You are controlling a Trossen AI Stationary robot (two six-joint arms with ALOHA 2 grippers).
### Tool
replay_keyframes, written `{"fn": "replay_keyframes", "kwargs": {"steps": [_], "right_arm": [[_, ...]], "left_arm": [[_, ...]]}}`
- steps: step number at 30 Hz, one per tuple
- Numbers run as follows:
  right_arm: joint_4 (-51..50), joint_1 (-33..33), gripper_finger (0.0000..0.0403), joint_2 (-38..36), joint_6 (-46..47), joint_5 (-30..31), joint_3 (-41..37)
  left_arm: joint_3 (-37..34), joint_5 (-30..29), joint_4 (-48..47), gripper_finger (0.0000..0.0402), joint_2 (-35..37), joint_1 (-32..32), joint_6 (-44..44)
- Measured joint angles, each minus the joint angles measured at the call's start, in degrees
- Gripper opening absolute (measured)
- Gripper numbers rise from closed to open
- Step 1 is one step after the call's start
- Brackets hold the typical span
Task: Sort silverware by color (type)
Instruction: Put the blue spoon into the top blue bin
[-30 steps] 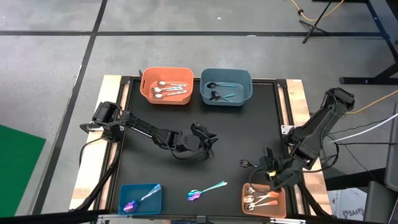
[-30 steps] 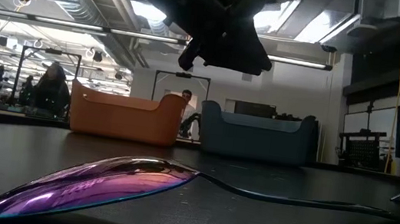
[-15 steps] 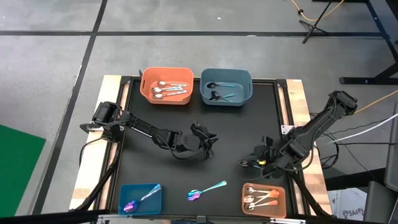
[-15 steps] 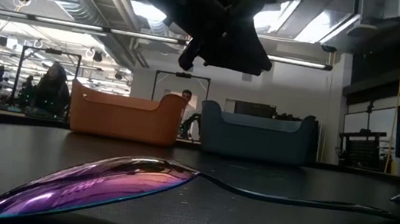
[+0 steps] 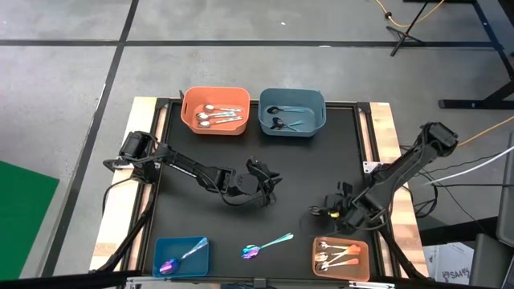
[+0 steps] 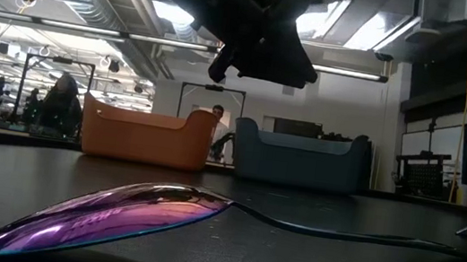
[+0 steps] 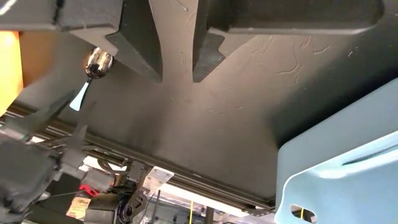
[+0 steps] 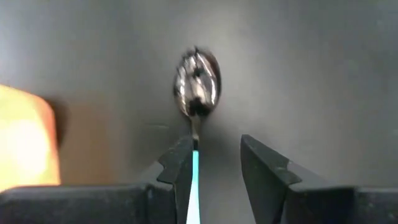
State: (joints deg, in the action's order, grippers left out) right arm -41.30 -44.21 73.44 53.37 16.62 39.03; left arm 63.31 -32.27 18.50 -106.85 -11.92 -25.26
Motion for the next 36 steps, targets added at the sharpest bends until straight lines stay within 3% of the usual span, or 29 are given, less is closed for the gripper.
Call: {"fn": "replay_keyframes", "kwargs": {"steps": [4,22,36], "right_arm": [[1.65,0.00,0.0122,0.84,3.56,-2.27,-1.87],[17.66,-0.02,0.0122,0.84,3.36,-4.25,-9.74],[19.23,-0.07,0.0122,0.70,3.31,-2.69,-11.70]], "left_arm": [[0.00,0.00,-0.02,0.0082,0.00,0.00,0.00],[0.00,0.00,-0.02,0.0082,0.00,0.00,0.00],[0.00,0.00,-0.02,0.0082,0.00,0.00,-0.01]]}}
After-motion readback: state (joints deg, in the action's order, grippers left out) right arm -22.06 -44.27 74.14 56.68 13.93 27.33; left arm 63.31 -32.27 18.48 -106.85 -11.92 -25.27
